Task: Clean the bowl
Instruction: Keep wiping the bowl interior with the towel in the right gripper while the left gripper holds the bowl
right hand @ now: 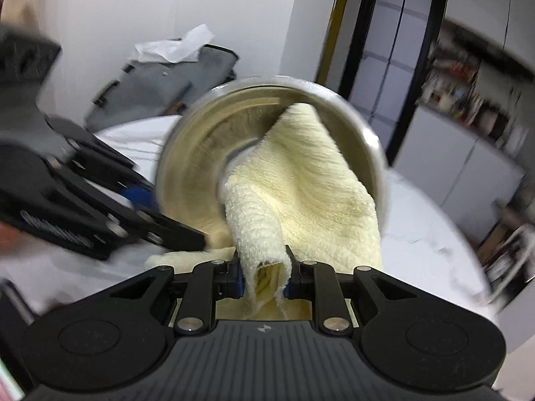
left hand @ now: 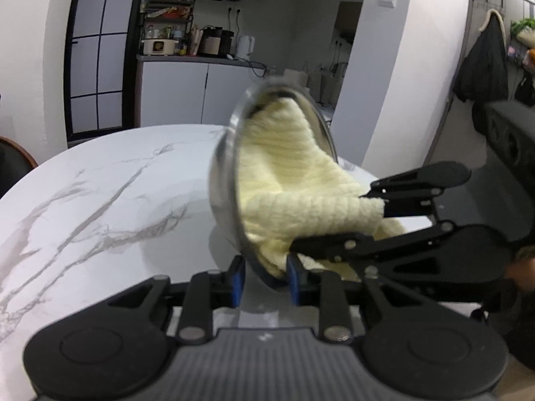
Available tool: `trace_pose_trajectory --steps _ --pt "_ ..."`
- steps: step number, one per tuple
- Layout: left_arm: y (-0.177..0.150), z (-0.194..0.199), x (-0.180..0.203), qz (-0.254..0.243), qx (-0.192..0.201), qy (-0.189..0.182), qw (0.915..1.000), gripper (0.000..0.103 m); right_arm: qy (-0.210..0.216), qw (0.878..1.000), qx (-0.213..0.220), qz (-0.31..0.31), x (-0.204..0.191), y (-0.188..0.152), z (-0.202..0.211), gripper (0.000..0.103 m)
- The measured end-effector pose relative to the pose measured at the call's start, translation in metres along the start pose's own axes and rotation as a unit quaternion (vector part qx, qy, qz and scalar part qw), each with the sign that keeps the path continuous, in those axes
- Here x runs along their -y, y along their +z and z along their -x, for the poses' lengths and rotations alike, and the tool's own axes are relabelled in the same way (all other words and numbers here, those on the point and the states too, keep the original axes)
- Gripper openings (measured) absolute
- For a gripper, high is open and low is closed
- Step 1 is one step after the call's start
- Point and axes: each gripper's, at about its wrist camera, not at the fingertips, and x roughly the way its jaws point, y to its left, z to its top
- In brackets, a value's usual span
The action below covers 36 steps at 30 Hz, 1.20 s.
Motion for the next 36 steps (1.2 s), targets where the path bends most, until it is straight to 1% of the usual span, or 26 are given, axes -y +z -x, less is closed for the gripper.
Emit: trace_pose_trajectory --steps 6,8,10,11,12,15,17,21,24,25,26,28,31,33,36 --pt "0.002 0.003 -0.007 0.011 0.006 -0.009 0.9999 0.026 0.004 1.000 0.001 -0.009 0.003 -0.001 0.000 0.022" --pt "0.003 0.006 -0.007 0.003 0.009 -0.005 0.9999 0.026 -0.014 1.000 0.000 0.004 0.003 -0.001 0.000 0.022" --pt "0.003 0.007 -0.006 -0.004 0.011 -0.002 0.9999 0.026 -0.056 0.998 0.007 0.030 0.001 0.000 0.005 0.022" --pt "0.003 0.009 -0.005 -0.009 0.011 -0.001 0.9999 0.026 -0.069 0.997 0.016 0.033 0.001 0.000 0.008 0.022" --pt "0.003 0.010 -0.005 -0.012 0.011 0.001 0.9999 0.026 -0.071 0.997 0.018 0.034 0.001 0.001 0.008 0.022" --pt "0.003 0.011 -0.007 -0.015 0.011 0.002 0.9998 0.026 -0.093 0.994 0.045 0.037 0.002 0.003 0.015 0.022" --pt "0.003 0.011 -0.008 -0.011 0.015 0.000 0.9998 0.026 -0.101 0.993 0.051 0.044 0.000 0.005 0.015 0.022" --pt "0.002 0.016 -0.009 -0.006 0.023 -0.005 0.9997 0.026 -0.096 0.994 0.028 0.050 0.000 0.003 0.003 0.022" --pt "0.003 0.017 -0.006 -0.004 0.030 0.004 0.9995 0.034 -0.084 0.995 0.011 0.052 -0.001 0.000 -0.002 0.022" --pt "0.003 0.017 -0.005 -0.001 0.033 0.011 0.9994 0.035 -0.080 0.995 0.007 0.054 -0.002 -0.001 -0.002 0.022" --pt "0.003 0.015 -0.005 0.005 0.032 0.012 0.9994 0.035 -0.069 0.996 0.003 0.050 -0.003 -0.001 -0.003 0.022" --pt "0.002 0.010 -0.005 0.018 0.024 0.002 0.9996 0.032 -0.050 0.998 -0.002 0.041 -0.004 -0.002 -0.004 0.022" --pt "0.001 0.001 -0.001 0.018 0.004 -0.004 0.9998 0.032 -0.018 1.000 -0.001 0.017 -0.002 -0.002 -0.001 0.022" --pt "0.001 0.000 0.002 0.013 0.004 0.000 0.9999 0.031 -0.006 1.000 0.000 0.009 -0.001 -0.003 0.002 0.022" --pt "0.001 0.001 0.004 0.006 0.008 0.002 0.9999 0.032 -0.003 1.000 -0.001 0.004 0.001 -0.005 0.003 0.022"
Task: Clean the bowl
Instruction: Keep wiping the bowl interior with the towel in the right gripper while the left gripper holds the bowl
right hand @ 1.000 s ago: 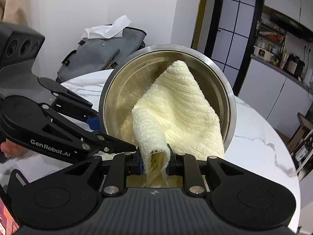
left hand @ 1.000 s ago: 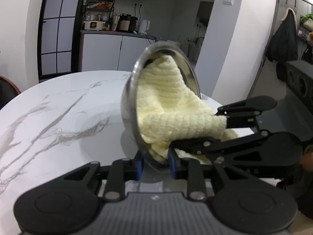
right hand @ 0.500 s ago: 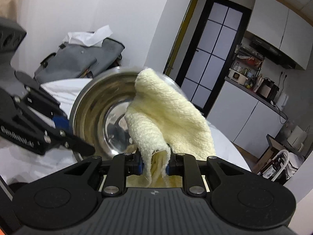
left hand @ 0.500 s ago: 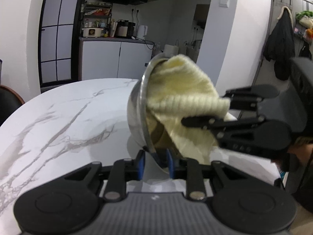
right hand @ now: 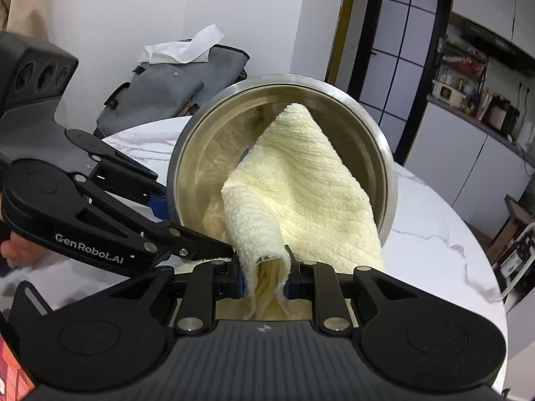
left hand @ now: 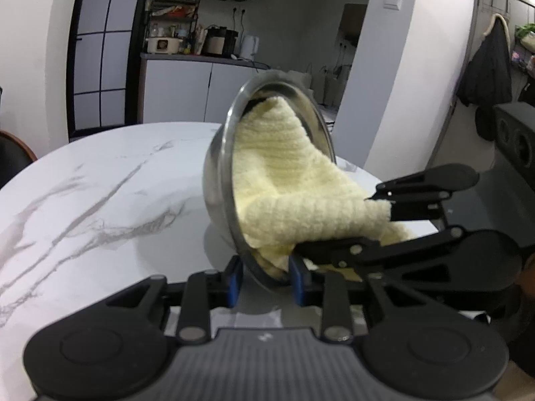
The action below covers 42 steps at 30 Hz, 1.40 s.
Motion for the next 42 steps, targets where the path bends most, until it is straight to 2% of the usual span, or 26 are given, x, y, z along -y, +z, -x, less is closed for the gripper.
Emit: trace_pose_trajectory --steps 3,7,8,15,17,21,26,33,39,42 --pt "0.001 0.002 0.000 0.000 0.000 -0.004 1.0000 0.030 -0.001 1.000 0.000 0.000 0.001 -0.001 0.001 0.022" --pt "0.002 0.005 -0.003 -0.008 0.004 -0.007 0.9999 0.028 -0.035 0.999 0.001 0.019 -0.001 0.000 0.001 0.022" --pt "0.002 0.006 -0.003 -0.013 0.005 -0.006 0.9999 0.028 -0.050 0.999 0.007 0.021 0.000 0.000 0.002 0.022" --pt "0.002 0.011 -0.001 -0.028 0.005 -0.008 0.9996 0.028 -0.084 0.995 0.047 0.015 0.007 0.005 0.014 0.022" --pt "0.002 0.011 -0.002 -0.028 0.006 -0.009 0.9995 0.028 -0.085 0.995 0.048 0.019 0.006 0.006 0.013 0.022" --pt "0.002 0.014 -0.005 -0.022 0.015 -0.010 0.9996 0.028 -0.081 0.996 0.023 0.034 0.004 0.003 0.003 0.022" --pt "0.003 0.011 -0.006 -0.010 0.017 0.007 0.9998 0.031 -0.073 0.996 0.001 0.048 -0.002 0.002 -0.002 0.022" --pt "0.000 0.000 0.002 -0.020 -0.003 0.015 0.9997 0.030 0.004 1.000 -0.002 0.009 -0.003 0.002 0.002 0.023" --pt "0.002 0.002 0.001 -0.019 0.000 0.011 0.9998 0.026 0.002 1.000 -0.002 0.008 -0.001 -0.001 0.004 0.022" --pt "0.003 0.006 0.000 -0.026 0.005 0.011 0.9996 0.024 -0.040 0.999 0.000 0.032 -0.003 -0.002 0.005 0.022"
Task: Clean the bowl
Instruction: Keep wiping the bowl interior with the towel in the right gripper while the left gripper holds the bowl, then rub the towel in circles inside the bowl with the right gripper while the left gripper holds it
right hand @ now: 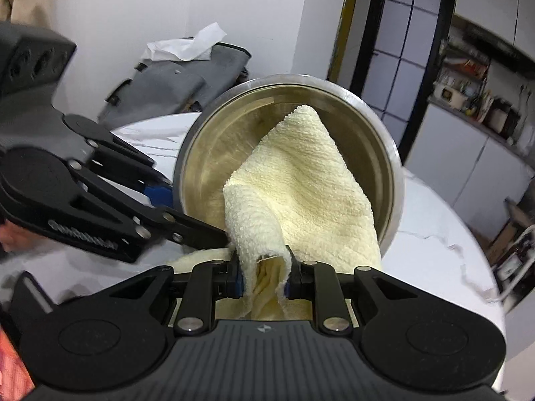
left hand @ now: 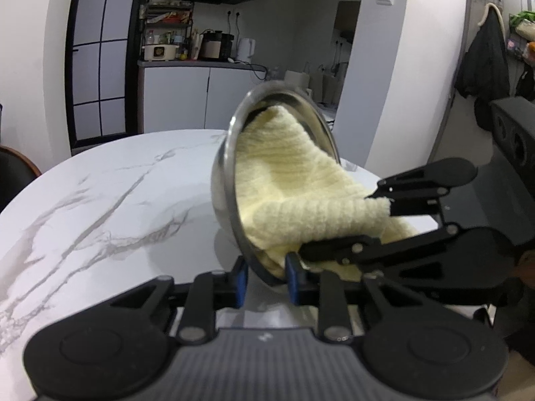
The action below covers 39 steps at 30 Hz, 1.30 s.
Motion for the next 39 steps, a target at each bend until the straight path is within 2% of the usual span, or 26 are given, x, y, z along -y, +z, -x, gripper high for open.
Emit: trace_pose_trajectory --steps 4,7,10,16,26,31,35,39 --pt "0.000 0.003 0.000 -0.008 0.001 0.000 1.0000 0.024 -0.043 0.999 0.022 -0.003 0.008 0.001 0.006 0.022" --pt "0.000 0.004 0.000 -0.007 0.003 -0.001 1.0000 0.023 -0.058 0.998 0.036 -0.006 0.012 0.002 0.012 0.022" --pt "0.001 0.005 -0.002 -0.001 0.009 -0.003 1.0000 0.023 -0.057 0.998 0.029 0.000 0.012 0.002 0.010 0.022" --pt "0.002 0.003 -0.003 0.007 0.012 -0.001 0.9999 0.025 -0.013 1.000 -0.004 0.015 0.000 0.000 -0.002 0.023" --pt "-0.001 -0.012 0.004 -0.002 -0.004 0.015 0.9999 0.026 0.045 0.999 -0.004 -0.023 0.000 0.001 -0.001 0.023" --pt "0.000 -0.005 -0.002 0.006 0.001 -0.001 1.0000 0.025 0.029 1.000 -0.004 -0.009 -0.002 0.000 0.000 0.023" --pt "0.002 0.004 -0.003 0.001 0.010 0.000 0.9999 0.024 -0.011 1.000 -0.002 0.013 -0.003 0.000 0.001 0.023" --pt "0.002 0.012 -0.004 0.000 0.016 -0.003 0.9999 0.024 -0.041 0.999 0.019 0.011 0.003 0.002 0.008 0.023"
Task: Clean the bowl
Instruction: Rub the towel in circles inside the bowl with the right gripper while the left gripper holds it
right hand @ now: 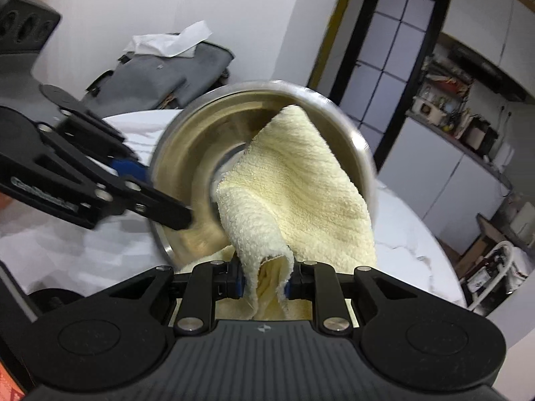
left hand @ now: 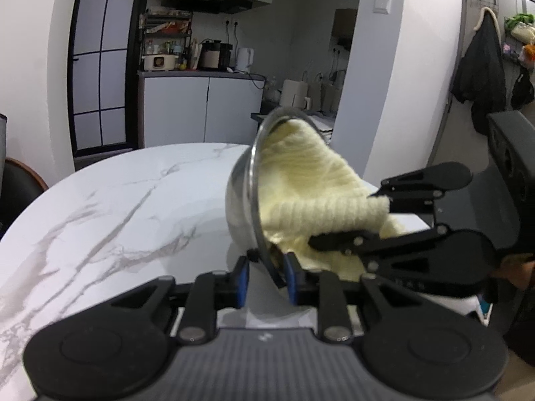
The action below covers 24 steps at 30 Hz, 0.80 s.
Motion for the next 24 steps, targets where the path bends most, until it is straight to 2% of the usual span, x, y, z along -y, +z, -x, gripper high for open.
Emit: trace_pose_trajectory --steps 3,6,10,15,18,21,24 --pt "0.000 -0.001 -0.002 0.001 0.001 -0.002 1.0000 0.023 -0.018 1.000 0.016 0.000 0.004 0.002 0.004 0.023" --pt "0.002 -0.004 -0.002 0.005 0.003 -0.004 1.0000 0.023 -0.016 1.000 0.006 0.009 0.002 0.002 -0.001 0.023" --pt "0.002 -0.004 -0.001 0.007 0.006 0.000 1.0000 0.024 -0.003 1.000 -0.009 0.019 -0.003 0.000 -0.007 0.023" --pt "-0.001 -0.009 0.003 0.017 0.002 0.000 0.9999 0.034 0.019 0.999 -0.024 0.015 -0.007 -0.001 -0.011 0.023" --pt "-0.004 -0.017 0.012 0.006 -0.017 0.000 0.9998 0.034 0.036 0.999 -0.024 0.001 -0.007 -0.001 -0.010 0.023" --pt "-0.004 -0.019 0.015 0.000 -0.019 0.005 0.9998 0.033 0.063 0.998 -0.022 -0.021 -0.005 -0.001 -0.008 0.023" --pt "-0.003 -0.018 0.013 0.003 -0.015 0.001 0.9999 0.029 0.061 0.998 -0.022 -0.018 -0.005 -0.002 -0.007 0.023"
